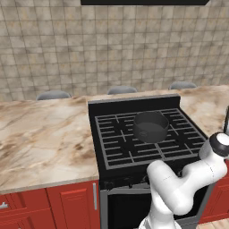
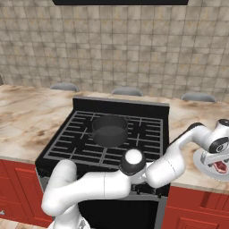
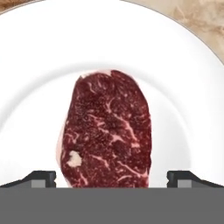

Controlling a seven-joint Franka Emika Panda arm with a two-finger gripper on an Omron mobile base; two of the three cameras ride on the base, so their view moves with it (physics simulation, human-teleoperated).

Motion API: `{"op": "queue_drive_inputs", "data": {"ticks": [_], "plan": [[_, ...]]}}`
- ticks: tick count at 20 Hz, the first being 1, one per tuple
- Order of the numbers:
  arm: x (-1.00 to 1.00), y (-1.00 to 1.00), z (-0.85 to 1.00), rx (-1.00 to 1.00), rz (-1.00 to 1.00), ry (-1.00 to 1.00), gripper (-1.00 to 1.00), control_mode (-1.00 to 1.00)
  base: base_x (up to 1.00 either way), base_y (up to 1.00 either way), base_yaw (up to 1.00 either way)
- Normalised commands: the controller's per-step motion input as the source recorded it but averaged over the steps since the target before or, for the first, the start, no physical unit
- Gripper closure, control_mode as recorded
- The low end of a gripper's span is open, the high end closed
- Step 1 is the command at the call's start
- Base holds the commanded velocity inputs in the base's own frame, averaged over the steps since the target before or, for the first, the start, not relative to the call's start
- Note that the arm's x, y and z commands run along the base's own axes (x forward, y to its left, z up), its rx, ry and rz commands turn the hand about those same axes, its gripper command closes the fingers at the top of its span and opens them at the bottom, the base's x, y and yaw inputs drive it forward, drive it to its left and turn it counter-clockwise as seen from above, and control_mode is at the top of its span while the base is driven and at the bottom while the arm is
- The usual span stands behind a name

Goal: Retrieve the frozen meat and place it in the pot on a burner. Then turn the burner on.

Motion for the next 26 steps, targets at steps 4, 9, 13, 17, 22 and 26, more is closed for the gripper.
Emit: {"op": "queue_drive_inputs", "data": {"ticks": [4, 9, 13, 17, 22, 26], "plan": [[0.08, -0.11, -0.02, 0.02, 0.01, 0.0, -1.0, -1.0, 0.0, 0.0, 0.0], [0.02, -0.04, -0.07, 0.04, 0.01, 0.0, -1.0, -1.0, 0.0, 0.0, 0.0], [0.0, 0.0, -0.26, 0.13, 0.0, 0.05, 1.0, -1.0, 0.0, 0.0, 0.0], [0.0, 0.0, -0.25, 0.13, 0.0, 0.05, 1.0, -1.0, 0.0, 0.0, 0.0], [0.0, 0.0, -0.05, 0.03, 0.0, 0.01, 1.0, -1.0, 0.0, 0.0, 0.0], [-0.08, 0.01, 0.07, 0.0, 0.0, 0.0, 1.0, -1.0, 0.0, 0.0, 0.0]]}}
